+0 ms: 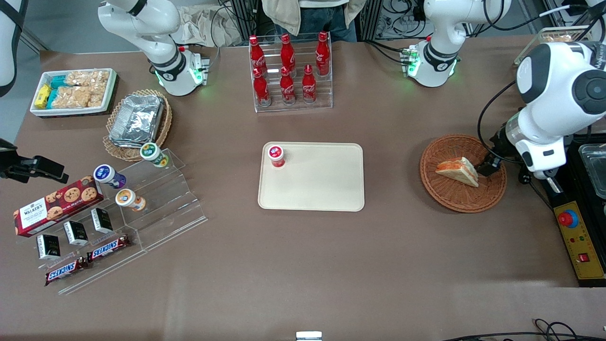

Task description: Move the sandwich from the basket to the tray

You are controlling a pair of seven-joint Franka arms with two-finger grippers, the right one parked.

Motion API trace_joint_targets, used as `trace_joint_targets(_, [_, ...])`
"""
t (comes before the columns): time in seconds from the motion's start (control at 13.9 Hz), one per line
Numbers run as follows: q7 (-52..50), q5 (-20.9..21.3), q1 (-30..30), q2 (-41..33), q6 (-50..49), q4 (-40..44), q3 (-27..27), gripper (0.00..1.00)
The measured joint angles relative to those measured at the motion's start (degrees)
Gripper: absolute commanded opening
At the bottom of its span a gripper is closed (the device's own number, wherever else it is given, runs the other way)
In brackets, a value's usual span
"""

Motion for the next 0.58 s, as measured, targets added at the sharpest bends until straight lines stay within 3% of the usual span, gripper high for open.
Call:
trace_joint_targets(0.29, [-0.01,-0.01,1.05,0.55,10.76,-8.23,0.09,1.0])
trace_joint_targets(0.58, [-0.81,-0.2,1.76,6.55,18.64,-11.32,0.28,1.0])
